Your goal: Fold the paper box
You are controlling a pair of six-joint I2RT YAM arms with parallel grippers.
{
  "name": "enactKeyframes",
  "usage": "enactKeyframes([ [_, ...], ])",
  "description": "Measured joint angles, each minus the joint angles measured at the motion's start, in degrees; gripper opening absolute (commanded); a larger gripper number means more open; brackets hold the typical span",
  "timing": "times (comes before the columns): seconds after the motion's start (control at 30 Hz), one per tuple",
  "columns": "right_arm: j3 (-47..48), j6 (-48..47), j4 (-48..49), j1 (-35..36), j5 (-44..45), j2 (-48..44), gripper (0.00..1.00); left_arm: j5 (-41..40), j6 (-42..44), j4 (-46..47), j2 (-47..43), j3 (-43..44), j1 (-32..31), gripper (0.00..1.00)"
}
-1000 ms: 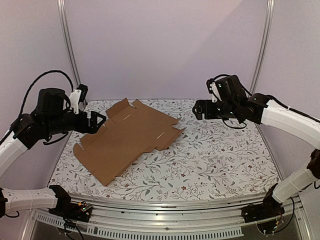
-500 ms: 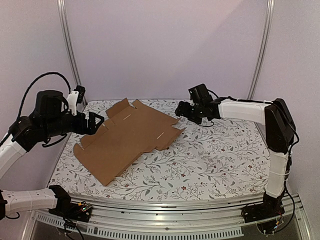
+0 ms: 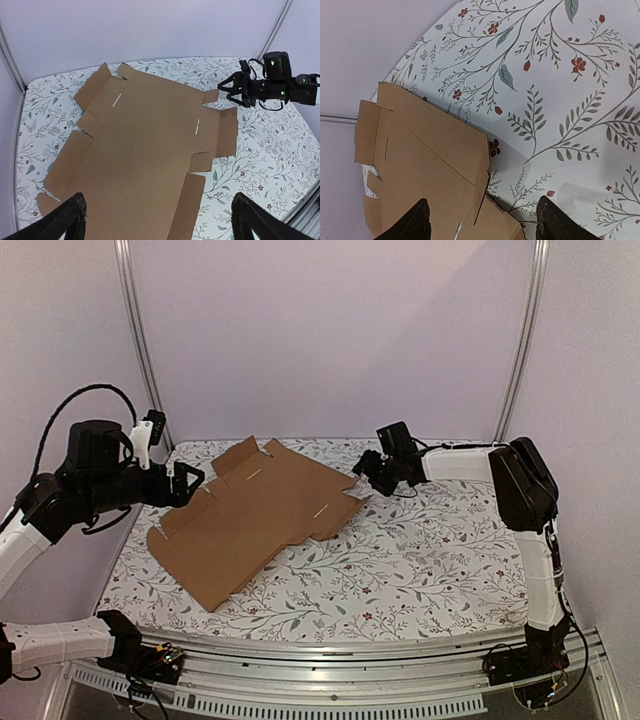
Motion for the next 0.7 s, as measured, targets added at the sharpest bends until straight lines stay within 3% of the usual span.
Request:
enactKeyframes([
  [0.4, 7.32, 3.04, 2.05, -0.81, -2.27, 7.08, 0.51, 1.68, 0.0, 0.07, 0.39, 0.0, 3.08, 0.99],
  [0.63, 7.8, 3.87, 2.08, -1.44, -3.48, 9.16, 0.05, 2.49, -0.02, 0.33, 0.87, -0.26, 4.07, 1.0],
  [0.7, 7.82, 3.8, 2.14, -1.55, -3.8, 9.2, 0.0, 2.69, -0.02, 0.37, 1.01, -0.35, 4.22, 1.0],
])
